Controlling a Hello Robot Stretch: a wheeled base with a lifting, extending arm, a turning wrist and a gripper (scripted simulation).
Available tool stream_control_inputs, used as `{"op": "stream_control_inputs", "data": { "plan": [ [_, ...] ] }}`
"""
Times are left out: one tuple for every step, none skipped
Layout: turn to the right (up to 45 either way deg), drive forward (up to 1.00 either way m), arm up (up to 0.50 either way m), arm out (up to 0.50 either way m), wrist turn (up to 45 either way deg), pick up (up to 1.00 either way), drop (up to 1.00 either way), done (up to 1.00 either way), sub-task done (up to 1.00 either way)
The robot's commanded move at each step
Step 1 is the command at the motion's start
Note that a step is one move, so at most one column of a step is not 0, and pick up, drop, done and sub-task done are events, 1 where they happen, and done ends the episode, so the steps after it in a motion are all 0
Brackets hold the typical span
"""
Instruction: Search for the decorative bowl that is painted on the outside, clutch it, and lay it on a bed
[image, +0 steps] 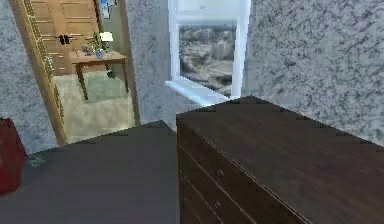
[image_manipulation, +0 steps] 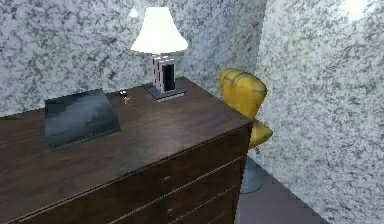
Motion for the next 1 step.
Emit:
{"op": "stream_control_inputs", "data": {
  "plan": [
    [-30.0, 0.0, 0.0, 0.0, 0.0, 0.0, 0.0, 0.0, 0.0]
  ]
}}
